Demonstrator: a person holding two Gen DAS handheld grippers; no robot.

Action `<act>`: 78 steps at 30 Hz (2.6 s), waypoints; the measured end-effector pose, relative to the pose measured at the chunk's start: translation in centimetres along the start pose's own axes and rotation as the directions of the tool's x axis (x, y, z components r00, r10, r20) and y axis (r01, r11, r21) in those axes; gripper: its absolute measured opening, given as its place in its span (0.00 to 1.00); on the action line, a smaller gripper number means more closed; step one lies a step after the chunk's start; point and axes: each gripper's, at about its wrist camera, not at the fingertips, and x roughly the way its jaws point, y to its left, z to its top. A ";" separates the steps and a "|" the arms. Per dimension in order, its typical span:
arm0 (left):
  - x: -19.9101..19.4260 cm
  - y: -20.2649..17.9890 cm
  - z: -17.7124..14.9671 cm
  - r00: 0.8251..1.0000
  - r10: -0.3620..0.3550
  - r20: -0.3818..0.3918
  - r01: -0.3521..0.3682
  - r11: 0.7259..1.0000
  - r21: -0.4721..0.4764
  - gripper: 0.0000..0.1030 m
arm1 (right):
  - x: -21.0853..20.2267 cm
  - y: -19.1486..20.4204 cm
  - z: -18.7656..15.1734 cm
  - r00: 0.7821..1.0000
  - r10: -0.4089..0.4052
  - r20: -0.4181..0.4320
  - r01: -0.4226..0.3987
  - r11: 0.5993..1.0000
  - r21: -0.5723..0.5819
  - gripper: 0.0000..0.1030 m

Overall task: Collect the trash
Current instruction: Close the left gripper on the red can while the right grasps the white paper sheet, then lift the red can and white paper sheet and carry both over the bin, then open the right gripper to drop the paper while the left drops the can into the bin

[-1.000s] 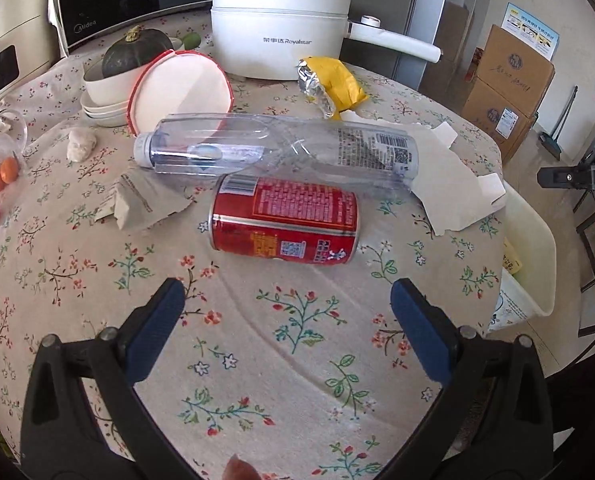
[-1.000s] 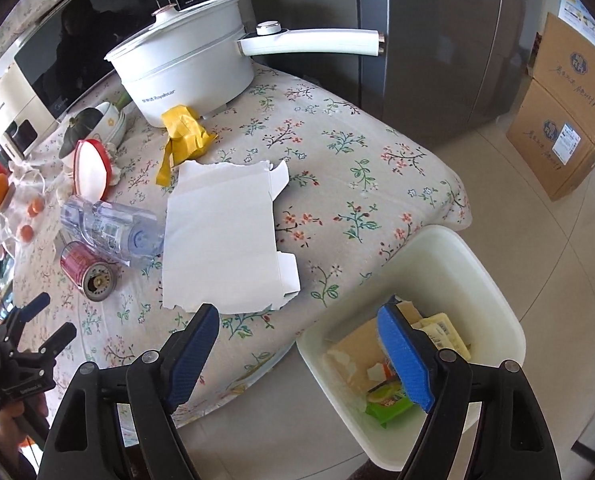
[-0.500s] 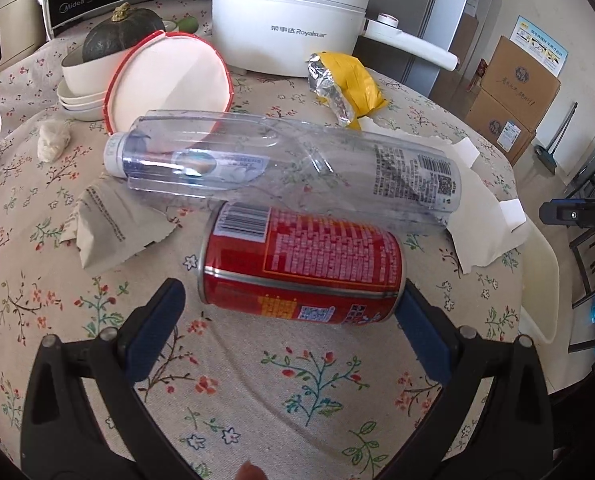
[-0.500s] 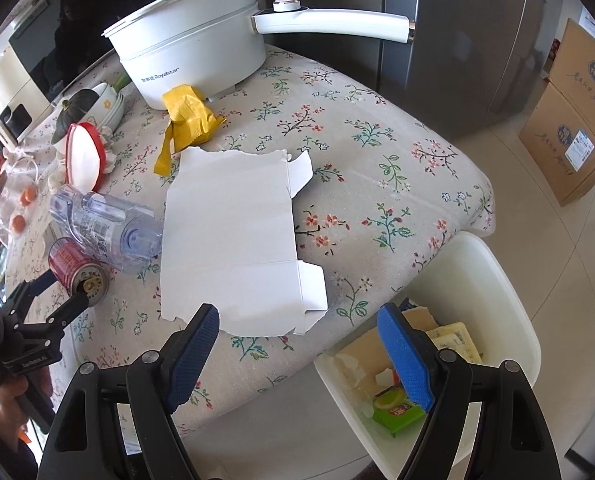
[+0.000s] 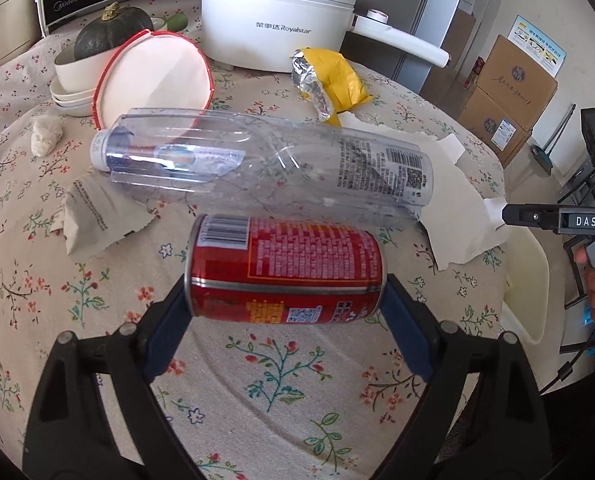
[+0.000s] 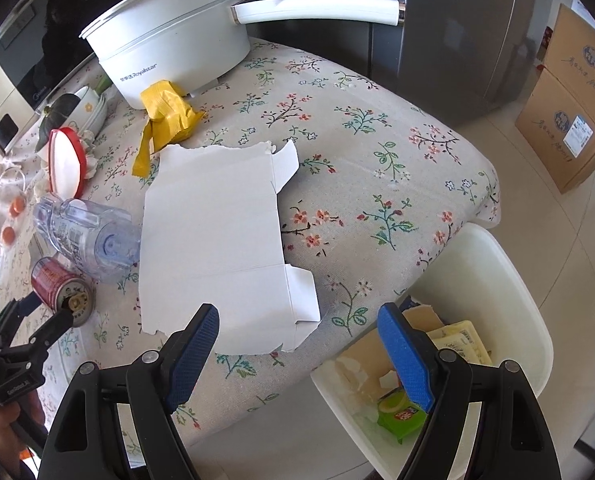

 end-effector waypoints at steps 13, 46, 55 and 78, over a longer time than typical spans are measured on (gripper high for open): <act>-5.6 -2.3 -1.3 0.998 0.053 0.033 -0.051 0.998 -0.034 0.86 | 1.7 -0.9 0.5 0.999 0.008 0.032 -0.009 1.000 0.010 0.12; -10.5 -8.2 -2.0 0.992 -0.010 0.126 0.023 0.995 -0.101 0.85 | -14.7 -6.3 -5.3 0.977 0.086 0.197 -0.089 0.996 0.007 0.03; -9.3 -11.8 -1.7 0.992 -0.062 0.113 0.068 0.997 -0.047 0.85 | -14.3 -11.4 -7.0 0.990 0.016 0.143 -0.025 0.998 0.061 0.03; -4.2 -20.8 -0.4 0.973 -0.226 0.041 0.225 0.974 0.038 0.85 | -7.7 -20.4 -11.4 0.982 -0.107 -0.155 0.125 0.986 0.110 0.03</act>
